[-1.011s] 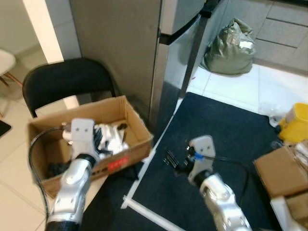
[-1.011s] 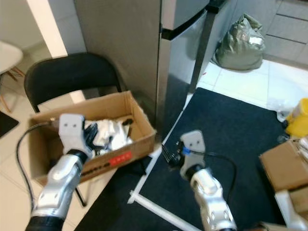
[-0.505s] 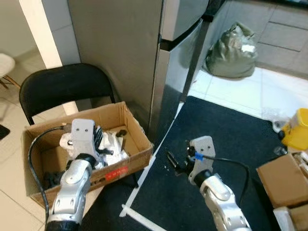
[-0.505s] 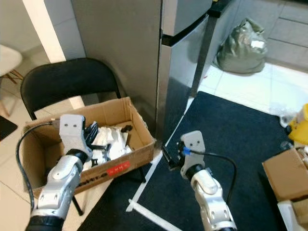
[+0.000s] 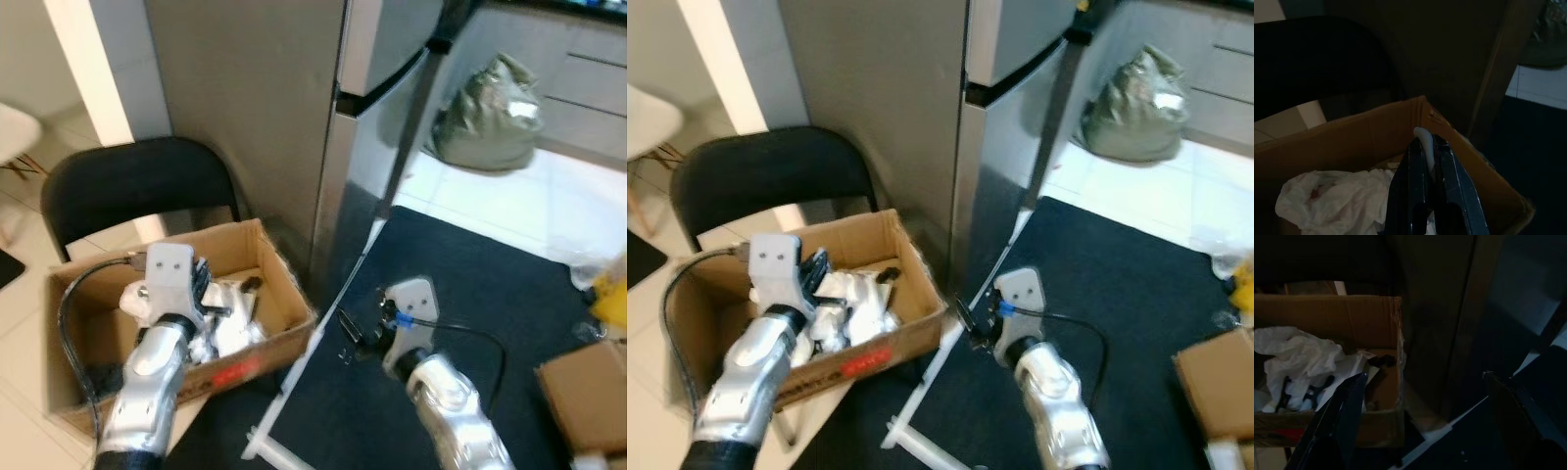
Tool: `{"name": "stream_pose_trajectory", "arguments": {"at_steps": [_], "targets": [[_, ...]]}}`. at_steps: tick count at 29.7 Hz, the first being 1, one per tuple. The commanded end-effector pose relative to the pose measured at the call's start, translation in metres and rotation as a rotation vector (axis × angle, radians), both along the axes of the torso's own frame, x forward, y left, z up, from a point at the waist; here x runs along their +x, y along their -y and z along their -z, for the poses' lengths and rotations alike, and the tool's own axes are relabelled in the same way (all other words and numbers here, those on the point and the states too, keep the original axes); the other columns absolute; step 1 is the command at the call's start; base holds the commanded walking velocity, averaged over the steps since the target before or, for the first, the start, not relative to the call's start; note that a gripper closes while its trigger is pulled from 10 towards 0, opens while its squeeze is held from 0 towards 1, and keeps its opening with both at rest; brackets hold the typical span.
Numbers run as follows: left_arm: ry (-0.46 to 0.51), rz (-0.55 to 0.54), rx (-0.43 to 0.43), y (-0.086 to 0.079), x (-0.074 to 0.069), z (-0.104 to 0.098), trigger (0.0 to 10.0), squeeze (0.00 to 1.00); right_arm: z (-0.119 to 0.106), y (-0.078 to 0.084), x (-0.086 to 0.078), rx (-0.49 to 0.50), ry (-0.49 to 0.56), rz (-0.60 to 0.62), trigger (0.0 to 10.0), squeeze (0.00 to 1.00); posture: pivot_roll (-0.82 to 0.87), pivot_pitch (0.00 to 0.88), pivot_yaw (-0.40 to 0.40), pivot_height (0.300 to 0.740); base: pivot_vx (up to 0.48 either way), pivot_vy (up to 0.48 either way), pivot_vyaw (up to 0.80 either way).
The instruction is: Picking trash to rubbish bin
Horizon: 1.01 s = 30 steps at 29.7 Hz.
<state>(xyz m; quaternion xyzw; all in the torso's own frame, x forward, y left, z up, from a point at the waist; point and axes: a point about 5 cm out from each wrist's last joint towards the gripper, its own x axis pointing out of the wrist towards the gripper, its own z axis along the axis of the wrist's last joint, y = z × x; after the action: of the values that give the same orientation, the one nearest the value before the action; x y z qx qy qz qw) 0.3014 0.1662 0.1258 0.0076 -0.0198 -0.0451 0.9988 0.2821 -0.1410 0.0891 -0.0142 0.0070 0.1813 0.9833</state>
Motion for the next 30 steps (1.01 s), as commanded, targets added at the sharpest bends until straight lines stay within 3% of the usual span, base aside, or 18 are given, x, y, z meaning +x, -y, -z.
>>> {"name": "stream_pose_trajectory", "arguments": {"at_steps": [1,13,30], "targets": [[-0.024,-0.014,0.009,-0.0047,-0.0022,0.0048,10.0,0.0,0.0025,-0.0013,-0.0011,0.004,-0.01,-0.002,10.0,0.0,-0.01,0.095,-0.049,0.74,0.262,0.0,0.64],[-0.022,-0.015,0.01,-0.0053,-0.0016,0.0042,10.0,0.0,0.0027,-0.0015,-0.0005,0.008,-0.011,0.001,10.0,0.0,0.0,0.096,-0.045,0.74,0.261,0.0,0.64],[-0.022,-0.019,0.015,-0.0069,-0.0006,0.0029,10.0,0.0,0.0035,-0.0025,0.0002,0.058,-0.021,0.006,10.0,0.0,0.01,0.104,-0.047,0.74,0.261,0.0,0.0]]}}
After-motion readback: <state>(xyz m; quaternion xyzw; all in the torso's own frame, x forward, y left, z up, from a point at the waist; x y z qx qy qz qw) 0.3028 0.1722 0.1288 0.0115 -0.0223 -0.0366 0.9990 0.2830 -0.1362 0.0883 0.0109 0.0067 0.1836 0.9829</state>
